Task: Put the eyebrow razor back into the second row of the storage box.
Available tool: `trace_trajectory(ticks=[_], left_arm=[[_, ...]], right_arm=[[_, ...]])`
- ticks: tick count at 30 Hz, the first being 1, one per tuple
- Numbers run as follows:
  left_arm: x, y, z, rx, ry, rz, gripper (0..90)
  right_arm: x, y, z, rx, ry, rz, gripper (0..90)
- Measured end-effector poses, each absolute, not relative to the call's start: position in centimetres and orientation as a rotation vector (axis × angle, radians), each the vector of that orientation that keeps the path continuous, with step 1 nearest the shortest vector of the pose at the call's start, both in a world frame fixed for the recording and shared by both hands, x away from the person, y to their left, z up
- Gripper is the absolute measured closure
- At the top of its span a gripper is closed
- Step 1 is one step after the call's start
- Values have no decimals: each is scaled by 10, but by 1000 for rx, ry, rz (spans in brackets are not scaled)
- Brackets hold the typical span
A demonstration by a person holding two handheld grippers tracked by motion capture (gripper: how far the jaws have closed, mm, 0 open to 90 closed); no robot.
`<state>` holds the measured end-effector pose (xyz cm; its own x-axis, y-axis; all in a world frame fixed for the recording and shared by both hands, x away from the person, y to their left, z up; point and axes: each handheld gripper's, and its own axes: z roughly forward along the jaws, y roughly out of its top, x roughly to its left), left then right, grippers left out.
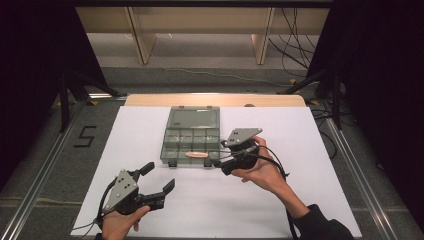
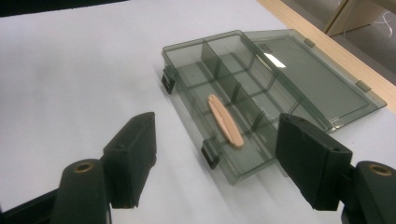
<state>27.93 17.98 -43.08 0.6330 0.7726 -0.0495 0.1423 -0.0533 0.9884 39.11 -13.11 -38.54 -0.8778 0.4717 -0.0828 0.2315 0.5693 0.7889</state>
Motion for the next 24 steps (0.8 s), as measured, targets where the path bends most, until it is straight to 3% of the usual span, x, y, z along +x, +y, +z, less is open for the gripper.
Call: trace_trajectory(ticks=[24], left_arm=[[279,179,-431,1574,779,616,161]], right_arm=[[377,-159,-392,653,2418,1331,280]])
